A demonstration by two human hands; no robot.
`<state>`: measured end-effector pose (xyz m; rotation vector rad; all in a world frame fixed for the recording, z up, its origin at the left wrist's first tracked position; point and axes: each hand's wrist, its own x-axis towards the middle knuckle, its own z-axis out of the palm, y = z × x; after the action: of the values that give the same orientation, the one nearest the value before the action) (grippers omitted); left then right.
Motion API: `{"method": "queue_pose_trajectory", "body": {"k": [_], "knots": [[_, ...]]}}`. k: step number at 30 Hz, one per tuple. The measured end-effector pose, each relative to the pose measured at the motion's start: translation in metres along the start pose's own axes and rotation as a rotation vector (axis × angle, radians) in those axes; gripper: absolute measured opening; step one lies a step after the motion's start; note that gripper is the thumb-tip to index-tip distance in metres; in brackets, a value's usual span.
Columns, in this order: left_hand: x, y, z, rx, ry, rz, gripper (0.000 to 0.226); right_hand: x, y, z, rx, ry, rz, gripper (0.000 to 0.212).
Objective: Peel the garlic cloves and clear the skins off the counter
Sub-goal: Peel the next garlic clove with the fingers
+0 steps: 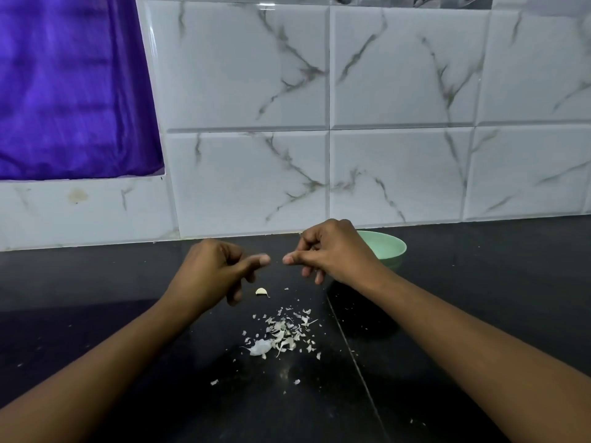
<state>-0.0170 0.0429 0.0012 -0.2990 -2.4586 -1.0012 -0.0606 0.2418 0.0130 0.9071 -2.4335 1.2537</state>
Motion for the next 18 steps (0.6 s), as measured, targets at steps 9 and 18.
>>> {"method": "queue_pose_trajectory", "body": {"k": [9,18], "knots": [[0.007,-0.025,0.013,0.075,-0.387,0.070,0.058,0.003,0.013,0.007,0.035,-0.537,0.124,0.054],[0.000,-0.005,0.005,0.108,-0.071,0.067,0.043,0.001,0.008,0.009,0.196,-0.135,0.149,0.013]]}}
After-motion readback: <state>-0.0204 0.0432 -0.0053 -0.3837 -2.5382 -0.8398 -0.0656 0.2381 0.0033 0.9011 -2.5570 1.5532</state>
